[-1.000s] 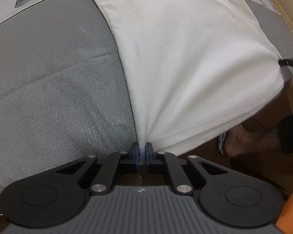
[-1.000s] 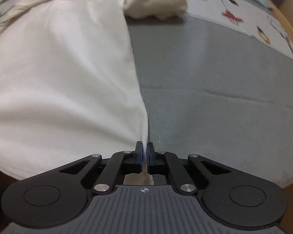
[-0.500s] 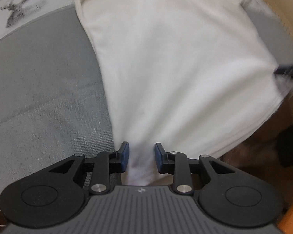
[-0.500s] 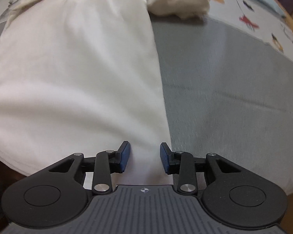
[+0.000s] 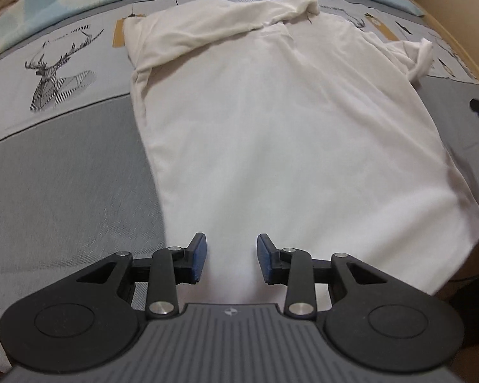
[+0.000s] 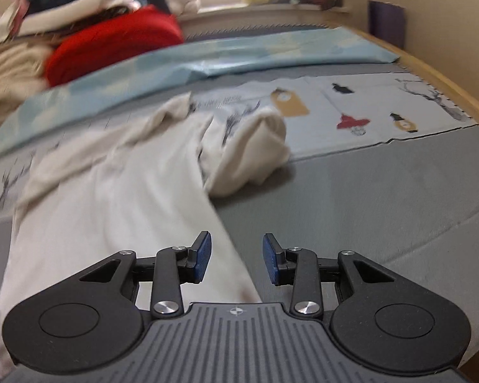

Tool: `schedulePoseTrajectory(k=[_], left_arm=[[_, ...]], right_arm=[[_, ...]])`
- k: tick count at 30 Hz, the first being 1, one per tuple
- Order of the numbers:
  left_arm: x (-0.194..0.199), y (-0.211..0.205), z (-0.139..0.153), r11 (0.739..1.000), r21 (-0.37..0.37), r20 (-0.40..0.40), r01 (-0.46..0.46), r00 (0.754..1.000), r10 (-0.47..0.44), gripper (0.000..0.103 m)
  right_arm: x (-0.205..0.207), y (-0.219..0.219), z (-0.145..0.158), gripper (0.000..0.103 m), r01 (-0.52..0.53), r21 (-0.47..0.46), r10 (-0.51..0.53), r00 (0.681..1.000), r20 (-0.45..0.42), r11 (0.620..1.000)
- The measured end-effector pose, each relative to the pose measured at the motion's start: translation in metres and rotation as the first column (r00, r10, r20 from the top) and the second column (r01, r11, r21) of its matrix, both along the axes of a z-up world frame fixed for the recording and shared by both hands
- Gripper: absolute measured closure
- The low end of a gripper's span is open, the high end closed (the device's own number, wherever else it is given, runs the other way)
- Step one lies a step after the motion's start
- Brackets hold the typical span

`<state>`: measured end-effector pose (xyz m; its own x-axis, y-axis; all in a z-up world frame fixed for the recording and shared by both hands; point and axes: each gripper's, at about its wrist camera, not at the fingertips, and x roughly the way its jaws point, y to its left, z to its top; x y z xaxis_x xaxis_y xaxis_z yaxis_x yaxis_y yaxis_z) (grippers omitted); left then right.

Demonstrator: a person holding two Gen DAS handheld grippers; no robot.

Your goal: Fold small clothes

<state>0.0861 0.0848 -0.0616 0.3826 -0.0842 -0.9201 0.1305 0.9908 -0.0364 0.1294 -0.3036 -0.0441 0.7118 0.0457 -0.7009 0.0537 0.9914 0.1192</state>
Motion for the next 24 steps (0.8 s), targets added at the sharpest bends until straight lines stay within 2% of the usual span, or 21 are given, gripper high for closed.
schedulePoseTrajectory(k=[6,9,11,13,15,17,19,21,24], left_arm=[[0.03,-0.02,0.005,1.0,-0.025,0.03,-0.01,0.999,0.011,0.064],[0.04,-0.029,0.005,1.0,-0.016,0.033,0.004,0.999,-0.004,0.064],[0.045,-0.034,0.005,1.0,0.006,0.033,0.019,0.999,-0.019,0.064],[0.05,-0.038,0.003,0.999,0.031,0.031,0.033,0.999,-0.034,0.064],[0.056,-0.04,0.0,0.998,0.047,0.027,0.048,0.998,-0.049,0.064],[0.064,-0.042,-0.005,0.995,0.075,0.02,0.059,0.998,-0.06,0.064],[0.073,-0.045,-0.009,0.993,0.101,0.015,0.066,0.998,-0.068,0.064],[0.083,-0.048,-0.011,0.99,0.121,0.017,0.07,0.997,-0.073,0.064],[0.102,-0.055,-0.016,0.989,0.138,0.014,0.057,0.998,-0.06,0.064]], right_arm=[[0.03,-0.014,0.021,0.066,0.051,0.079,-0.06,0.991,0.118,0.996],[0.065,-0.039,0.02,0.065,0.122,0.186,-0.144,0.983,0.114,0.975],[0.095,-0.062,0.009,0.062,0.199,0.294,-0.227,0.972,0.063,0.935],[0.12,-0.079,-0.008,0.056,0.26,0.401,-0.282,0.959,-0.003,0.878],[0.14,-0.093,-0.029,0.056,0.286,0.521,-0.296,0.953,-0.067,0.804],[0.156,-0.099,-0.05,0.056,0.302,0.583,-0.292,0.95,-0.115,0.754],[0.169,-0.097,-0.061,0.056,0.311,0.586,-0.278,0.949,-0.148,0.748],[0.181,-0.093,-0.066,0.057,0.304,0.561,-0.254,0.953,-0.167,0.77],[0.192,-0.09,-0.063,0.089,0.299,0.494,-0.257,0.954,-0.151,0.816]])
